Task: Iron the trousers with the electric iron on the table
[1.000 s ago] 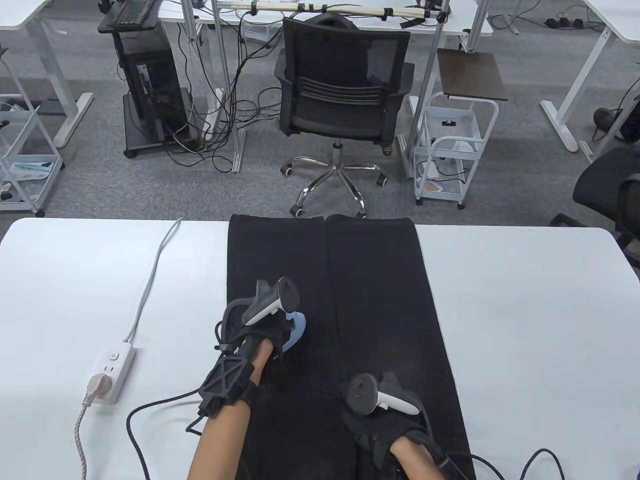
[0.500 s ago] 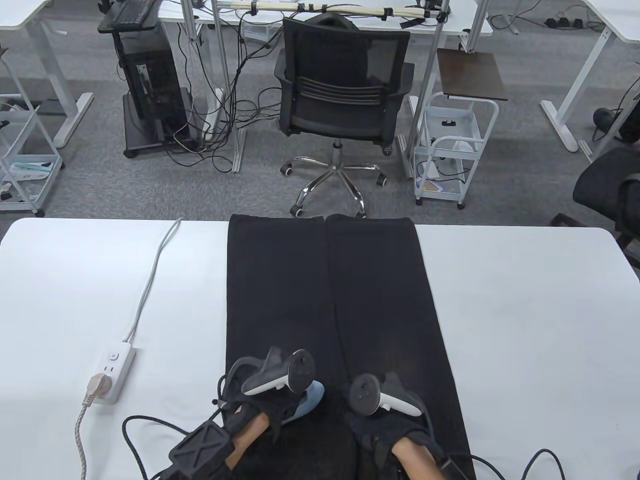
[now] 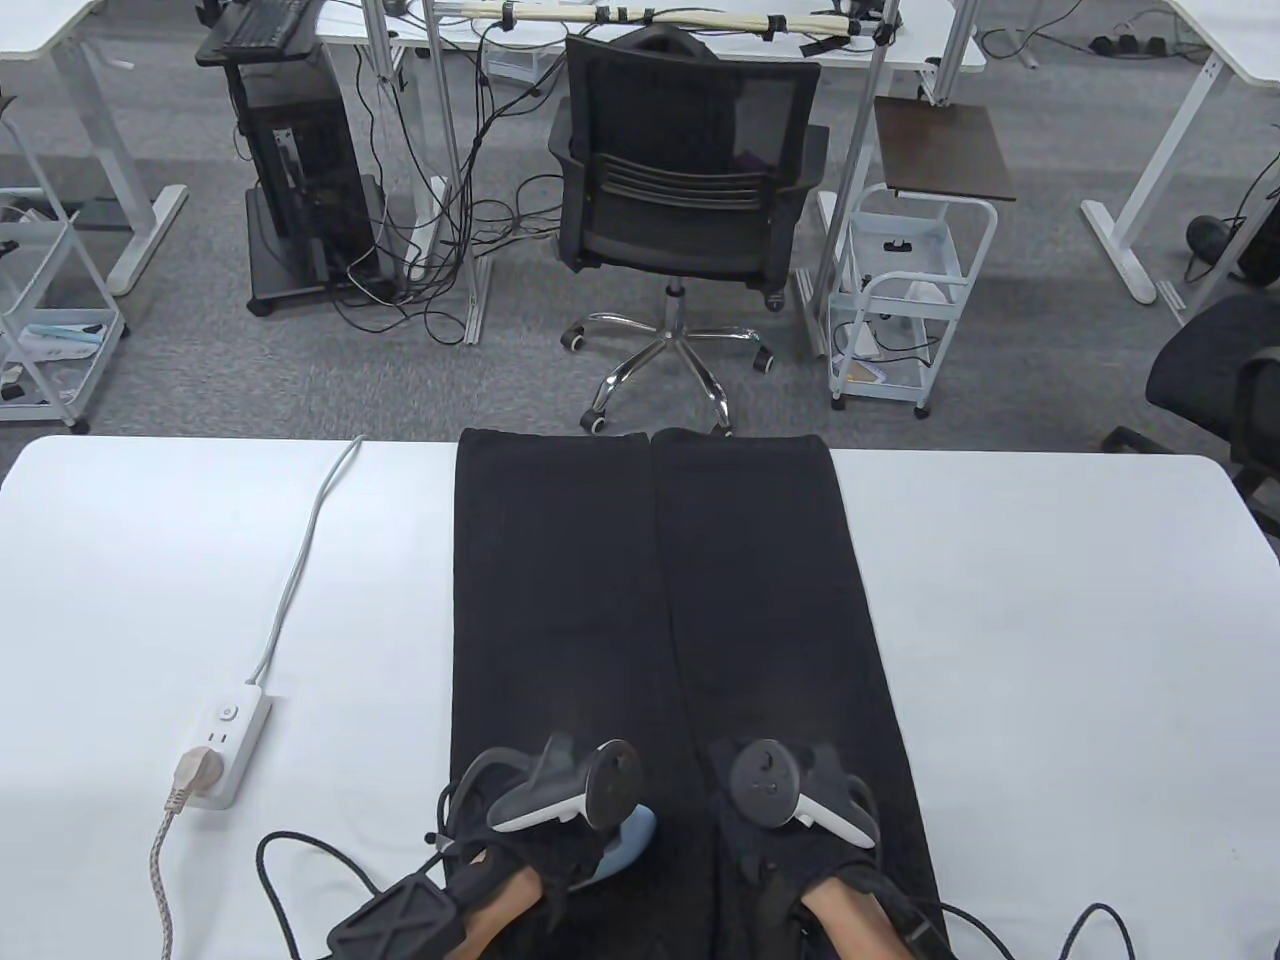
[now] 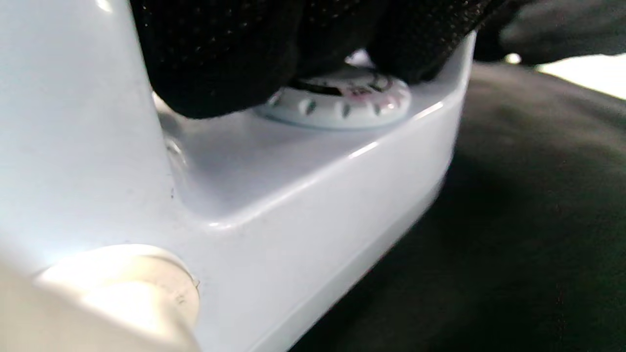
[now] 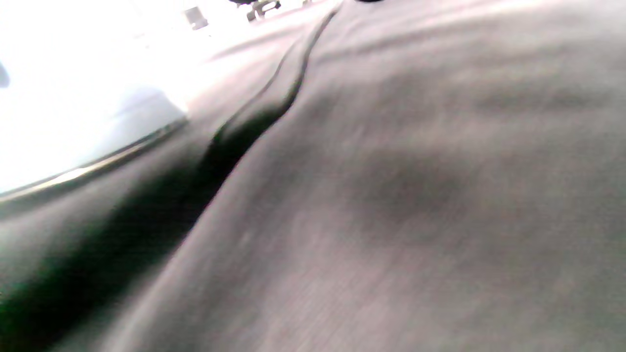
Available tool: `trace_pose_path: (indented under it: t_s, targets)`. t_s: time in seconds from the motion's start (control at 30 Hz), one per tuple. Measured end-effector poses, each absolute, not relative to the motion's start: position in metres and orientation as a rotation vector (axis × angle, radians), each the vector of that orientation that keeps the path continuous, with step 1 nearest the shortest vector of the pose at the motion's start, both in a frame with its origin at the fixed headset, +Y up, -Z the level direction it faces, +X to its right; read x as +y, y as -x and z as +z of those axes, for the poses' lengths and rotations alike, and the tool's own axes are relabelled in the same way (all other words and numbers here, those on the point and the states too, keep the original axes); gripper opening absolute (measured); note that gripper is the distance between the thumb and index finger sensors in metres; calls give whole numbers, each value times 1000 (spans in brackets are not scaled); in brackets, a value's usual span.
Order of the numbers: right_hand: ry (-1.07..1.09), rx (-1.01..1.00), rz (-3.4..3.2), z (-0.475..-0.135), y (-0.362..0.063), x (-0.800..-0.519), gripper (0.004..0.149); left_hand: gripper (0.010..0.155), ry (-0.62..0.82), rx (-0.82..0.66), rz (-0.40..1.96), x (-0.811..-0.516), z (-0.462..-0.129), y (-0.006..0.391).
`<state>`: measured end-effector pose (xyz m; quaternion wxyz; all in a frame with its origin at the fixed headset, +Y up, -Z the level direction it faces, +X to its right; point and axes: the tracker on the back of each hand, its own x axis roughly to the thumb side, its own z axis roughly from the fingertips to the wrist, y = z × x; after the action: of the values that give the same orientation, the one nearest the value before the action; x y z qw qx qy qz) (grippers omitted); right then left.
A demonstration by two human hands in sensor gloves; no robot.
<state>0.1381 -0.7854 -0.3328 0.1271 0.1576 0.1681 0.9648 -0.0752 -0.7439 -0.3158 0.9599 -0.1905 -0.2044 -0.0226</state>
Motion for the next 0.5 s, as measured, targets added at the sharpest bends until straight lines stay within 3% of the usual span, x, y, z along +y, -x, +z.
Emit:
trace_pose_path:
  t_s: [0.3,0.5]
  targets:
    - [-251,407,2884,-334,-221,-756,62,46,270,-547,-98,-683,-324,-23]
    - [-64,458,2834,-331,-278,-780,62,47,302,-631,-69,-700,-321,-90]
